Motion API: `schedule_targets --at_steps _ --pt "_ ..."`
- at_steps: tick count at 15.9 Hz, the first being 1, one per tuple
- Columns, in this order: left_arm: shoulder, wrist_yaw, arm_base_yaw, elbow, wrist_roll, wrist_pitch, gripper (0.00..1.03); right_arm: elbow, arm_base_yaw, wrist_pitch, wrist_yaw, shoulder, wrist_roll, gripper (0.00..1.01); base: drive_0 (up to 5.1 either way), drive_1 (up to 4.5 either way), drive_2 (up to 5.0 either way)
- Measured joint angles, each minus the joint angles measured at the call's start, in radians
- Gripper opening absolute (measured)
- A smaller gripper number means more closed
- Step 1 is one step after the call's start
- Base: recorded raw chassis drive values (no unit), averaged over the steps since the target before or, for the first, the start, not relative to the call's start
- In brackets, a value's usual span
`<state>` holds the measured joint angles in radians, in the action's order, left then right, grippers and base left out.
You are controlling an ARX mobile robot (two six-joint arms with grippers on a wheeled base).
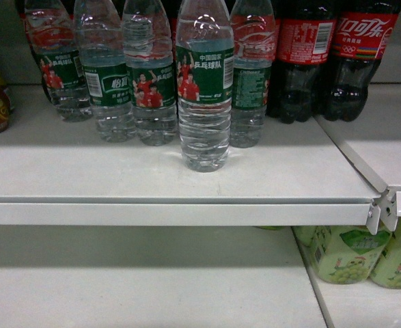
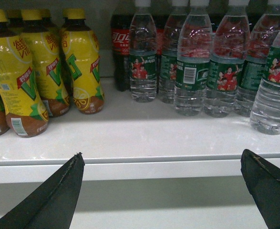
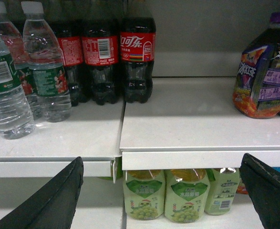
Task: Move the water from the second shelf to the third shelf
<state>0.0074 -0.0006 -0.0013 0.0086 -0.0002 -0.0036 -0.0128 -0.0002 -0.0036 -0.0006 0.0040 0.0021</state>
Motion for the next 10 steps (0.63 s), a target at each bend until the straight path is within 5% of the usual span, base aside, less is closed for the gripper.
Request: schedule_targets --at_steps 10 --pt "0.0 0.0 0.0 0.0 0.0 0.0 0.98 0.0 0.0 0.0 0.0 0.0 0.0 0.98 0.0 0.0 0.0"
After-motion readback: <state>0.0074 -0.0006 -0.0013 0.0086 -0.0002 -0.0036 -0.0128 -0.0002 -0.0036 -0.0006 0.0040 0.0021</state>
